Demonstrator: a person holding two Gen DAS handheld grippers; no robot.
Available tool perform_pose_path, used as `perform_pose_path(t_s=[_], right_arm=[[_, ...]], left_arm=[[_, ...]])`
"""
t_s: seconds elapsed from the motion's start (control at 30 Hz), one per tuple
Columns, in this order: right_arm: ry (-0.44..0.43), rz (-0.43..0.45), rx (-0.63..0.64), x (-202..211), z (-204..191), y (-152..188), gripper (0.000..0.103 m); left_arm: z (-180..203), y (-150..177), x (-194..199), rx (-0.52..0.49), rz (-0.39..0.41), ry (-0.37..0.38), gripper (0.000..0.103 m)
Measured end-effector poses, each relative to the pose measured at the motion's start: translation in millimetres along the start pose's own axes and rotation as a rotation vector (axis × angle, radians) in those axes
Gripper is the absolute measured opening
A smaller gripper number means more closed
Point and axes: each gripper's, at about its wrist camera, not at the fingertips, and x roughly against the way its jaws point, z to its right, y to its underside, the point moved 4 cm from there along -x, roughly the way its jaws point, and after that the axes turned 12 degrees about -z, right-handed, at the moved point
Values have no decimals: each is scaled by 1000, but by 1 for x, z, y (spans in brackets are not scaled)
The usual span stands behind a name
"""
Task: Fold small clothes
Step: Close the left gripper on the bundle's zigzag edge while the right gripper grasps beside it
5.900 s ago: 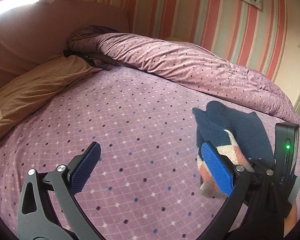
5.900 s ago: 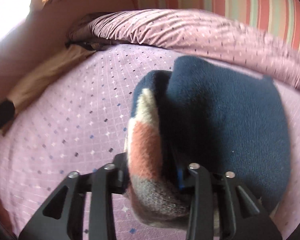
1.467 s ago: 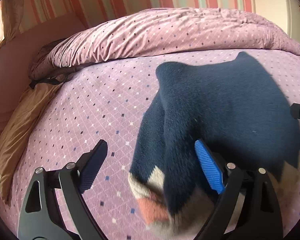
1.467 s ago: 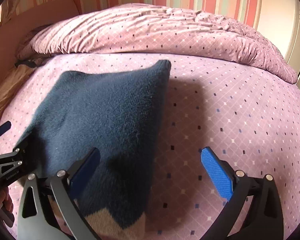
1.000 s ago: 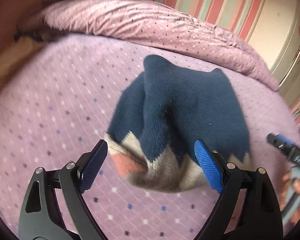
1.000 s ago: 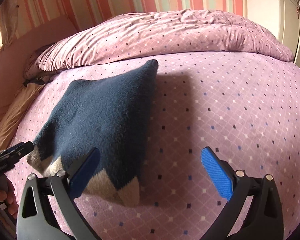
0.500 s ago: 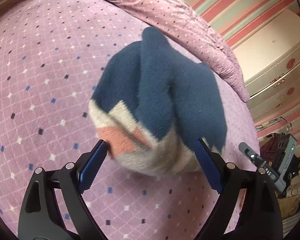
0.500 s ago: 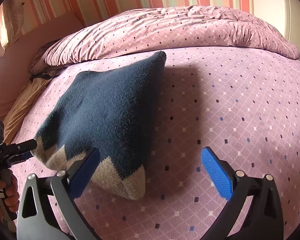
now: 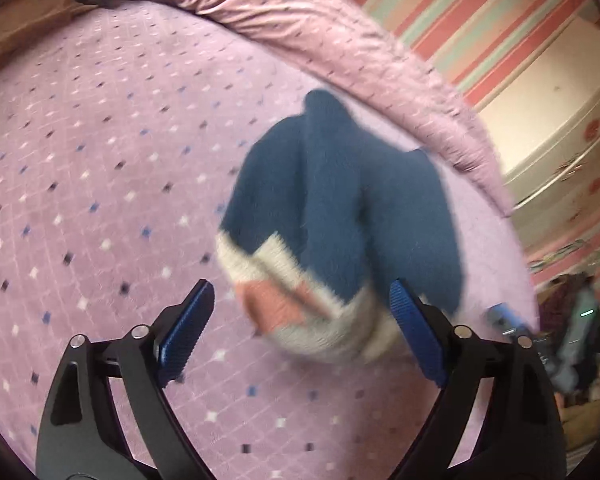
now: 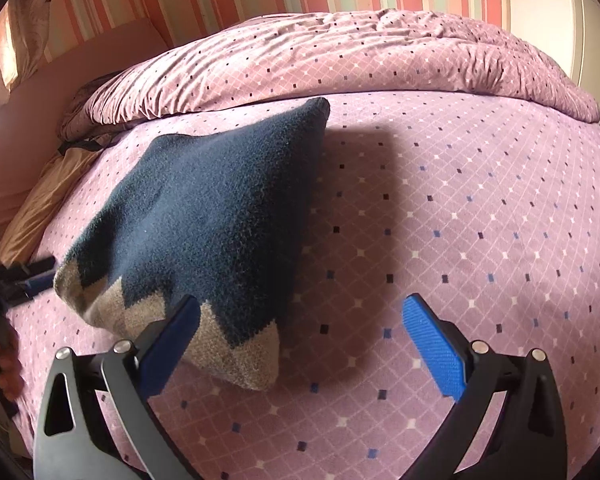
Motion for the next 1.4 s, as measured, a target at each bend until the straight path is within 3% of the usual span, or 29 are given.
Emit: perform_pose_path(t_s=[0.1, 0.23, 0.33, 0.6, 0.67, 0.77, 1.17, 1.23, 1.27, 1.4], right_arm=[[-20, -8, -25, -2, 2, 0, 101], [-26, -15, -11, -3, -4, 0, 101], [-23, -18, -8, -5, -5, -2, 101], [-16, -53, 5, -20, -6, -6, 101], [-70, -84, -27, -30, -2, -8, 101], [-231, -141, -145, -45, 6, -12, 101], [-379, -269, -195, -89, -12, -15, 100], [-432, -266, -202, -91, -17, -15, 82], [-435, -257, -196, -89, -19, -15, 79], [-415, -243, -205, -84, -23, -12, 76]], left_arm=[[7, -8, -14, -13, -59, 48, 93], [3, -6, -50, -8, -157, 3, 93], [6, -5, -64, -14, -173, 13, 99], [7, -9, -89, -23, -229, 30, 99], [6, -10, -91, -22, -236, 45, 99], [8, -10, -92, -48, -248, 40, 99], [4, -14, -92, -35, -249, 69, 99], [3, -16, -90, -14, -231, 80, 99], [1, -15, -88, -11, -225, 82, 98], [-10, -15, -82, 40, -191, 102, 90]])
